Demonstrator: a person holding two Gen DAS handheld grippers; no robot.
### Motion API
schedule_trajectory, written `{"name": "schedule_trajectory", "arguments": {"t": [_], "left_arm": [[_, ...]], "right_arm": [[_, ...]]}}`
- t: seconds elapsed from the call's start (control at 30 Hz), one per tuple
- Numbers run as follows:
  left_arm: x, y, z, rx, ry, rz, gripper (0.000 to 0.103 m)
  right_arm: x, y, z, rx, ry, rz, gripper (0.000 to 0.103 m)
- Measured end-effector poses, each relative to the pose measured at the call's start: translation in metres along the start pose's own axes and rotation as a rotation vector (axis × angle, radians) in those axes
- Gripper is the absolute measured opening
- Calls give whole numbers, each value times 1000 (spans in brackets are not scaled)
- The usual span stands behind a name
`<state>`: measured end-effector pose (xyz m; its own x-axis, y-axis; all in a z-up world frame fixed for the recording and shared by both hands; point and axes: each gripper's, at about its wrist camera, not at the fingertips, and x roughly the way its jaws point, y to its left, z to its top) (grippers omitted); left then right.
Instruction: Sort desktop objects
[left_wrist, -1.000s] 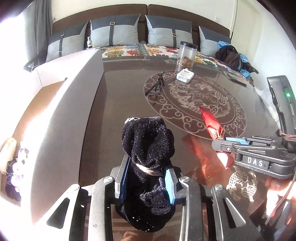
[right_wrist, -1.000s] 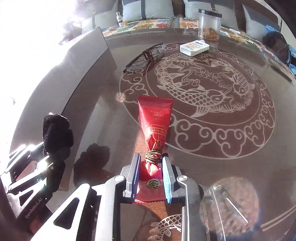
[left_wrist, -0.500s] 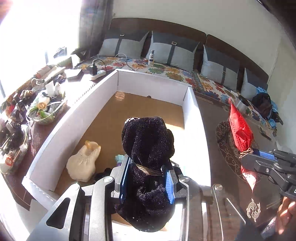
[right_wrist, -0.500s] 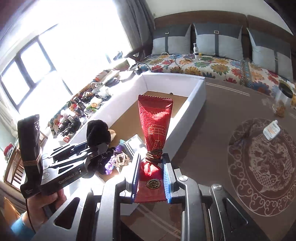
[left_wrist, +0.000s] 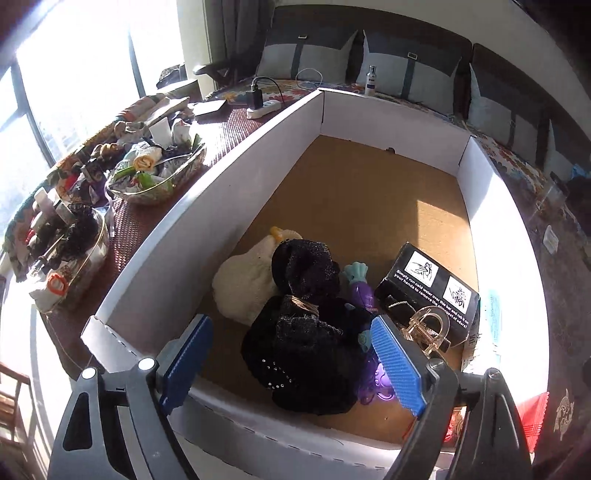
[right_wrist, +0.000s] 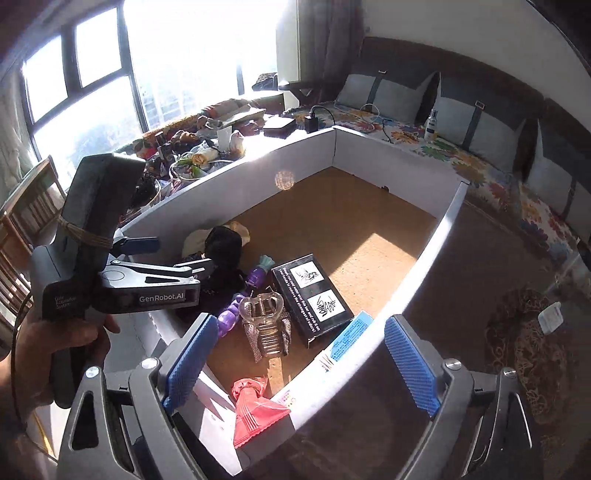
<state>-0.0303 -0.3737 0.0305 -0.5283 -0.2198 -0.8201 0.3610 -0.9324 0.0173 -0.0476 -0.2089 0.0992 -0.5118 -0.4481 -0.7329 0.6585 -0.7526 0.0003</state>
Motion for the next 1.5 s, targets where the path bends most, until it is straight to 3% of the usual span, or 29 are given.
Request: {"name": "schedule_trajectory", "arguments": {"t": [0.07, 0.13, 0.33, 0.5, 0.67, 0.87, 1.07, 1.3, 1.5], "left_arm": [[-3, -8, -3, 13, -2, 1, 87], [-9, -16, -4, 15, -16, -19, 88], [-57, -60, -1, 16, -106, -139, 88], [-104, -143, 1, 124, -195, -284, 88], [-103, -241, -13, 242, -152, -407, 88], [-50, -321, -45, 329, -29, -429, 88], [-8, -345, -58, 379, 35, -367, 88], [21, -346, -43, 378, 39, -306, 88], [52, -361, -5, 408, 24, -278, 88]], "right_arm": [[-21, -27, -15, 23, -68, -45, 103], [-30, -62, -31, 67, -87, -96, 103], [-40, -176, -124, 154, 5, -289, 103], [-53, -265, -204, 214, 82, -439, 103], [-68, -324, -244, 348, 96, -457, 103], [-63, -338, -256, 403, 117, -419, 103], [-60, -339, -261, 441, 130, -380, 103], [-60, -338, -260, 440, 131, -382, 103], [-60, -338, -260, 440, 131, -382, 103]]}}
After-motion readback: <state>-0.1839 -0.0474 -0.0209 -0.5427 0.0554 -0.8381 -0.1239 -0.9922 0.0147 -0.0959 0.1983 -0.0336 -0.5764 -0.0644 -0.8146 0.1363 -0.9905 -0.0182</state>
